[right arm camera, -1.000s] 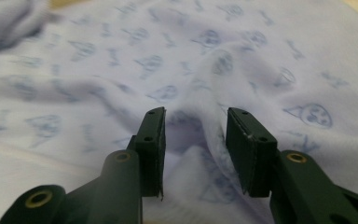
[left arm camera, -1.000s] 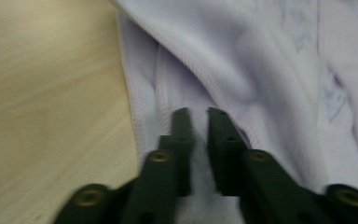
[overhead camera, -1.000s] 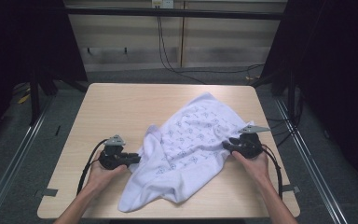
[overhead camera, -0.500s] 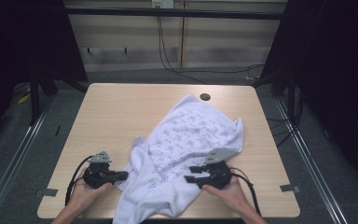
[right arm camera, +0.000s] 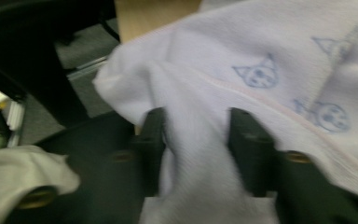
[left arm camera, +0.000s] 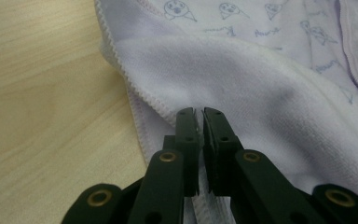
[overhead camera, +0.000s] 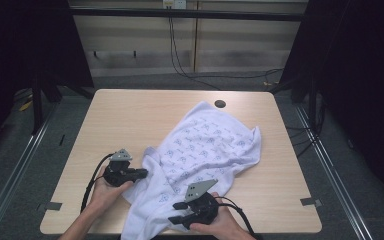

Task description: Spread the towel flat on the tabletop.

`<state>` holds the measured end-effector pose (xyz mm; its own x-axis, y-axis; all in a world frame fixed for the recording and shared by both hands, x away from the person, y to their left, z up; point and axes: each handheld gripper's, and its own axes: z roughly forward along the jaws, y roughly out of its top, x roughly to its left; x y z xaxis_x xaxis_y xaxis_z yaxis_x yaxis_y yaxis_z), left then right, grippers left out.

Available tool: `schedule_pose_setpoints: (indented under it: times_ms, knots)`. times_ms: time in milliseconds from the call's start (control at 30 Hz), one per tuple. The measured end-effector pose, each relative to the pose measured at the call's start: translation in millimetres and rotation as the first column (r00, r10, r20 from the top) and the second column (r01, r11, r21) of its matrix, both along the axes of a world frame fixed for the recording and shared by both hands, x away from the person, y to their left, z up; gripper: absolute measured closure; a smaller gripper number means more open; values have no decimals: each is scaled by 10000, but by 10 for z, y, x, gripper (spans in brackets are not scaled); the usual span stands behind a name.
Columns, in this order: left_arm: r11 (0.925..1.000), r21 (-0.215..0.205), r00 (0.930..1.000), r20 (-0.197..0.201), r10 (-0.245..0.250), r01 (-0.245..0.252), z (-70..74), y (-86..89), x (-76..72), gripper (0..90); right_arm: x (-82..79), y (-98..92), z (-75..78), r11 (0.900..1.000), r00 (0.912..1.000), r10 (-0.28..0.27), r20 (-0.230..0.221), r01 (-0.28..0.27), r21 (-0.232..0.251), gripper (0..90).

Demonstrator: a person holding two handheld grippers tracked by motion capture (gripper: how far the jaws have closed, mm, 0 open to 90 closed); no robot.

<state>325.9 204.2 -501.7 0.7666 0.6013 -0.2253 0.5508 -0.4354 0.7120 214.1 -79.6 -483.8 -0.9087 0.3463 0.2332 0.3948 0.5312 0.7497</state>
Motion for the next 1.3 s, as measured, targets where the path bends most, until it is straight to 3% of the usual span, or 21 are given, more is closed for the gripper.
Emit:
schedule_pose_setpoints:
  times_ms: [33,67,167,233,267,300,333,400,433,467,533,567,600,700,867,967,1000,1133,1167,1233,1300]
  knots:
    - [10000,0,10000,0,0,0,0,0,0,860,0,0,0,10000,10000,0,0,0,0,645]
    - [9999,104,10000,-23,80,-80,4,19,-5,879,39,-55,-12,9988,9987,-500,87,499,5,812]
    - [9999,156,10000,-23,76,-75,7,46,-29,887,106,-179,39,9934,9933,-1143,166,1142,109,834]
    - [9997,153,9998,-83,195,-193,9,79,-95,892,226,-469,111,9754,9753,-2180,341,2166,409,839]
    - [9997,153,9998,-83,195,-193,9,79,-95,894,226,-469,111,9754,9753,-2180,341,2166,409,839]
    - [9998,172,9999,-87,129,-127,11,81,-126,894,267,-593,131,9644,9643,-2617,417,2595,499,839]
    - [9997,247,10000,-28,25,-25,16,68,-184,895,370,-866,150,9403,9400,-3382,449,3356,560,838]
    - [9995,298,9999,-91,-139,142,26,45,-245,895,448,-1052,129,9218,9214,-3866,399,3847,486,831]
    - [9995,298,9999,-91,-139,142,26,45,-245,895,448,-1052,129,9218,9214,-3866,399,3847,486,831]
    - [9988,451,9998,4,-213,213,38,21,-300,895,488,-1143,104,9106,9099,-4129,394,4116,378,819]
    - [9970,735,9994,234,-273,255,51,1,-365,895,609,-1362,17,8706,8703,-4921,230,4918,162,796]
    - [9970,735,9994,234,-273,255,51,1,-365,895,609,-1362,17,8706,8703,-4921,230,4918,162,796]
    - [9972,716,9996,174,-235,222,52,-1,-378,894,666,-1445,-8,8533,8533,-5214,94,5214,58,764]
    - [9982,545,9997,43,-248,246,44,16,-365,894,714,-1515,-23,8415,8415,-5399,202,5402,-113,786]
    - [9984,427,9993,-109,-361,365,44,21,-386,888,780,-1640,18,8161,8159,-5774,316,5778,-83,636]
    - [9980,221,9978,-304,-586,593,50,26,-434,836,735,-1638,59,8242,8233,-5657,457,5663,4,625]
    - [9981,103,9976,-341,-605,608,73,49,-455,825,641,-1595,126,8352,8340,-5495,503,5499,75,578]
    - [9980,-430,9989,11,-463,463,166,94,-456,815,476,-1576,263,8355,8341,-5492,520,5464,587,580]
    - [9977,-578,9994,71,-352,355,192,100,-440,809,331,-1564,346,8502,8484,-5251,669,5196,844,619]
    - [9965,-800,9996,147,-224,235,225,102,-393,798,287,-1556,361,8560,8543,-5155,666,5100,842,622]
    - [9949,-1006,9993,365,22,15,277,85,-279,787,104,-1512,362,8868,8873,-4579,553,4516,980,712]
